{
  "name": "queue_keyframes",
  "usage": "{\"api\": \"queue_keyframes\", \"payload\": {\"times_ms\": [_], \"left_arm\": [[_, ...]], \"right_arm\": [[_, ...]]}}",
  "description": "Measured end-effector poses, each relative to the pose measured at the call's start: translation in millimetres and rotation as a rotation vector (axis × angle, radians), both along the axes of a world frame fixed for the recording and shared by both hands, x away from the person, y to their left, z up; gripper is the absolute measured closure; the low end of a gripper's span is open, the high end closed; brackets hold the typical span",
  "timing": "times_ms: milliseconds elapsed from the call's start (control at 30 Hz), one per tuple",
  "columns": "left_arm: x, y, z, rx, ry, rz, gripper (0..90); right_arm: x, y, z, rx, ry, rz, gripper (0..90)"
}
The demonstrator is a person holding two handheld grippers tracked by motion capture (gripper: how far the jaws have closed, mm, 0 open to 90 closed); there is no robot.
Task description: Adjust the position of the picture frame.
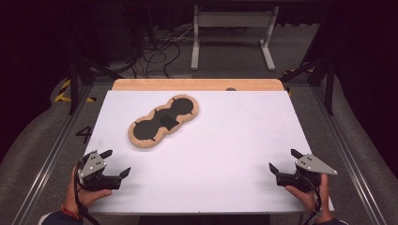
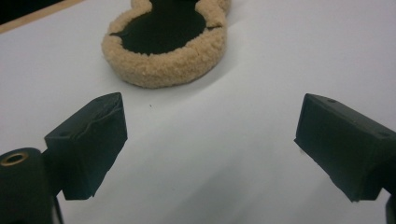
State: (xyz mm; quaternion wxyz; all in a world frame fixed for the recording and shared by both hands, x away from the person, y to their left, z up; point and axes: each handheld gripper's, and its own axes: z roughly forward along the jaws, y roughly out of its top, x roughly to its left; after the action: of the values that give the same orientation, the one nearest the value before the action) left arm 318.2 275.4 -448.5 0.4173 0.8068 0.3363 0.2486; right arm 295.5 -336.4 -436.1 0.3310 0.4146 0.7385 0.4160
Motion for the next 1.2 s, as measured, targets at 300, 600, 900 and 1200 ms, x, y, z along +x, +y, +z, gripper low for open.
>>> {"api": "queue_keyframes", "payload": {"times_ms": [300, 600, 900, 1200], "left_arm": [[3.7, 5.9, 1.3, -0.014, -0.002, -0.016, 24.2], [37.9, 11.4, 17.1, -0.036, 0.01, 0.026, 75.9], [80.2, -2.8, 20.4, -0.054, 0.041, 0.025, 83.4], [109.8, -22.3, 31.4, -0.062, 0.059, 0.064, 83.8]], "right_arm": [[-1.1, 2.0, 1.0, 0.007, -0.014, 0.018, 20.8], [-0.8, 13.5, -3.3, -0.022, 0.022, 0.061, 39.6], [0.9, 16.2, -5.5, -0.027, 0.043, 0.079, 41.6], [3.0, 16.6, -7.0, -0.025, 0.067, 0.084, 44.0]]}}
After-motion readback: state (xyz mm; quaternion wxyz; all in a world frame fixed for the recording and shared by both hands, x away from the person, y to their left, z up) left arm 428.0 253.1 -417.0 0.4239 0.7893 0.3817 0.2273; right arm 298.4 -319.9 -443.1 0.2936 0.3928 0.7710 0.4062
